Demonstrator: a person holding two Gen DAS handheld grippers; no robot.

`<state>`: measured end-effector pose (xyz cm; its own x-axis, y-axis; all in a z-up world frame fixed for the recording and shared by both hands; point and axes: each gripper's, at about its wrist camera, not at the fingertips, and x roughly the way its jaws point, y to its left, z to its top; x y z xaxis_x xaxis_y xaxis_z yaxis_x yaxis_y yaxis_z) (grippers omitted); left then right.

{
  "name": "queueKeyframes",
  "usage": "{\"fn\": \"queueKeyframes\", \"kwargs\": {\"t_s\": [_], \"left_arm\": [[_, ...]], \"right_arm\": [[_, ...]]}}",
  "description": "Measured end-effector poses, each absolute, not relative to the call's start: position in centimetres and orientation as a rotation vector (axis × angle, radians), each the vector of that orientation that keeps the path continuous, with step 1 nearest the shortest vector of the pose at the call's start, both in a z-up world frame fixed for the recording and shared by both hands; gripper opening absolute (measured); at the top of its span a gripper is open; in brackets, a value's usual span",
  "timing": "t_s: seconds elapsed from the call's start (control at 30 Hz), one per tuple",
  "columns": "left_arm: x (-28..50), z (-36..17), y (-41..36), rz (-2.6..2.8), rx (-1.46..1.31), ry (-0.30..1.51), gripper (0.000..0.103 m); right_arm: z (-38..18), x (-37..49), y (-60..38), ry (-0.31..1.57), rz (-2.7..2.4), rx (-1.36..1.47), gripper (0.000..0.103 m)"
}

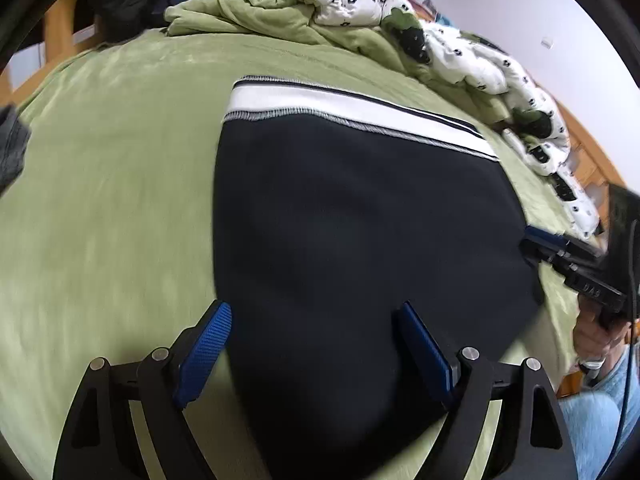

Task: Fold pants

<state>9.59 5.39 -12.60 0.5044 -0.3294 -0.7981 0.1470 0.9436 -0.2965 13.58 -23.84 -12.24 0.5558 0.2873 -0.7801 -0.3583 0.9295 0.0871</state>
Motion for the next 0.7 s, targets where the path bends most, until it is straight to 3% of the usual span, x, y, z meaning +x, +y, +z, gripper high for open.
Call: {"fn": "queueKeyframes", "kwargs": {"t_s": [0.13,0.4,0.5,0.57,0.7], "left_arm": [[5.6,-13.8,5.4,-0.309,-0.220,1.050,0.084],[1.6,-12.5,4.5,-0.198,0.024,1.006,0.082],[2.0,-12.3,4.7,-0.109,0.080,0.977,0.055],[2.3,-12.2,5.1,-0.126,0.064,0.950,0.017],[2.4,-11.0,5.7,-0.096,-0.075,0.855,0.015]], "right_arm": [[-13.2,9.6,-25.4,0.944,0.382,-0.012,0.045],[-11.7,6.6,-27.0,0.951,0.368,0.044,0.045],[-11.0,6.4,-26.9,0.931,0.363,0.061,0.045],[-11.0,6.7,-26.9,0.935,0.364,0.080,0.045],[-11.2,7.2,-26.6,0.949,0.336,0.070,0.045]]}}
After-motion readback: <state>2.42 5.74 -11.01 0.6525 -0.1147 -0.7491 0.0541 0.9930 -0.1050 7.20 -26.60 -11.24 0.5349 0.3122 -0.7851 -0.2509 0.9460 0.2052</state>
